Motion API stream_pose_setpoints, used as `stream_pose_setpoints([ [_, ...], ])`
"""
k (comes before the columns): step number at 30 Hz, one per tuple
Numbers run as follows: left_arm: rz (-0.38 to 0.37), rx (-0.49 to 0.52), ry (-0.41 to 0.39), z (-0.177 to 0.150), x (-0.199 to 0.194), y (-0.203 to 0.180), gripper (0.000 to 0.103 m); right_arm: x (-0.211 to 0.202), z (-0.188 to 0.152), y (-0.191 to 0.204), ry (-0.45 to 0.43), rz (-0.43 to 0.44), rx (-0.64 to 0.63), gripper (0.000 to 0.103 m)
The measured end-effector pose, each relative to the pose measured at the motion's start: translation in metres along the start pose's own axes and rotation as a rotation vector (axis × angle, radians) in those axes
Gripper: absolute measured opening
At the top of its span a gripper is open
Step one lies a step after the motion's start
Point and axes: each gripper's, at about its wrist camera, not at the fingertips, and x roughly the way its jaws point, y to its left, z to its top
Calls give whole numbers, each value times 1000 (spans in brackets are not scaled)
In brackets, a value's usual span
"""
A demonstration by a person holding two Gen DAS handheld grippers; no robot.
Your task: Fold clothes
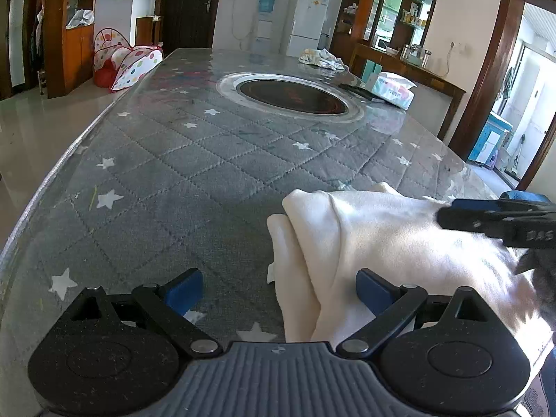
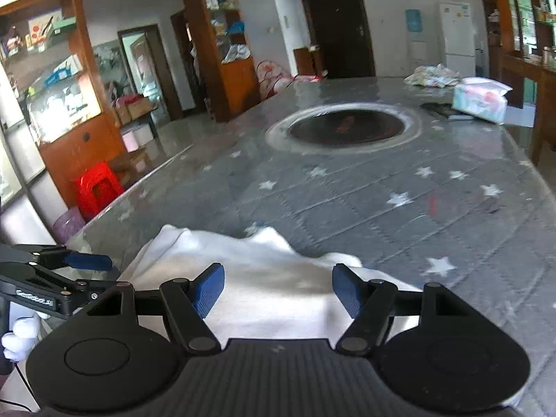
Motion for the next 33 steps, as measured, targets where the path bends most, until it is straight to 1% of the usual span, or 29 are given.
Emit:
stream_pose_setpoints([
  [4,4,4,1,0,0,-1,98,-20,-5,-13,-15,-47,13,71],
  [9,8,9,3,0,0,-2,98,-29,-16,-37,1,-110,76,71],
  [12,10,8,6,1,1,-2,98,-41,-16,-37,-24,-110,76,71],
  [15,14,7,8,1,1,-3,98,-52,-17,-30,-31,-86,55,71],
  [17,17,7,8,1,1,-3,98,-55,-20,-27,-16,-71,37,71],
  [19,18,9,9,1,1,-3,98,-55,-27,-25,12,-75,29,71],
  [21,20,10,10,1,1,-3,98,-53,-32,-29,33,-99,47,71],
  [23,23,7,12,1,0,-2,98,-57,-34,-31,27,-109,64,71],
  [28,29,-3,15,0,-2,1,98,-76,-30,-11,3,-42,-2,71],
  [30,30,-5,13,-1,-3,2,98,-76,-32,-4,21,-13,-14,71],
  [33,31,-5,13,-1,-4,2,98,-71,-41,-4,58,-18,-3,71],
])
